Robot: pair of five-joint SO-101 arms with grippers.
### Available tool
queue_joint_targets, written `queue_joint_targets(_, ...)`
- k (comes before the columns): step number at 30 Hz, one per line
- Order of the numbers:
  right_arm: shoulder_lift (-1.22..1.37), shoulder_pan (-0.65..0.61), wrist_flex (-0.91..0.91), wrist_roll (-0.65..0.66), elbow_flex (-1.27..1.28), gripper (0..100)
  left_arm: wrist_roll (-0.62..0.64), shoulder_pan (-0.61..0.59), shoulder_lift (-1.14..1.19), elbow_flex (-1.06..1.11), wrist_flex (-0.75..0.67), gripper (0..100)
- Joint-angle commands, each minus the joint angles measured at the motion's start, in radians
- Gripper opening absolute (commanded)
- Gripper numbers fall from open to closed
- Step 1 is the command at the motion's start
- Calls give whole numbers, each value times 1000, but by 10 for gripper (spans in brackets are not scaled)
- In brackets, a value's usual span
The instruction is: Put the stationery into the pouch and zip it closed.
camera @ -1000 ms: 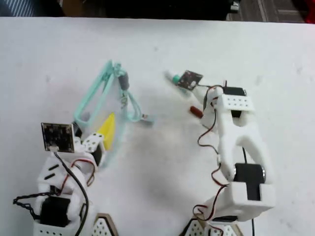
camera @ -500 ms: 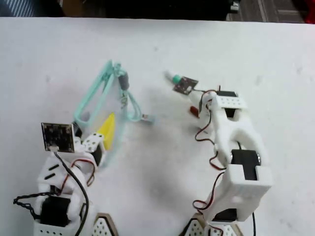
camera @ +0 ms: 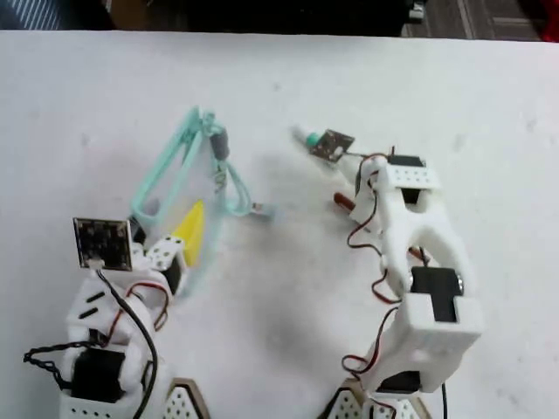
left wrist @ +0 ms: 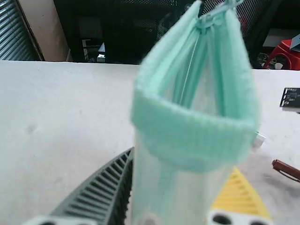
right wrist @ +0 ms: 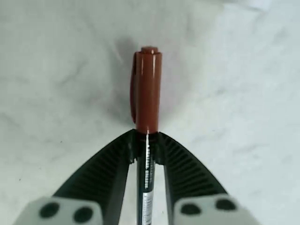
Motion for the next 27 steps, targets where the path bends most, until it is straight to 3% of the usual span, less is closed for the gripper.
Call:
queue_joint_targets(1,-182,12,94,-8,-80,16,-3,12,8,-11,-23,238)
queue_joint_targets(5,-360,4,171,-8,-80,16,84,2,8,-15,-23,241)
queue_joint_targets(10,-541,-19,259,-15,-78,16,54,10,8,-12,-23,241)
queue_joint_targets(15,-700,-108,254,-186,-86,16,52,10,8,-12,-23,239)
queue_joint_targets(27,-1214,-363,-24,-603,-196,16,52,12,8,-11,-23,239)
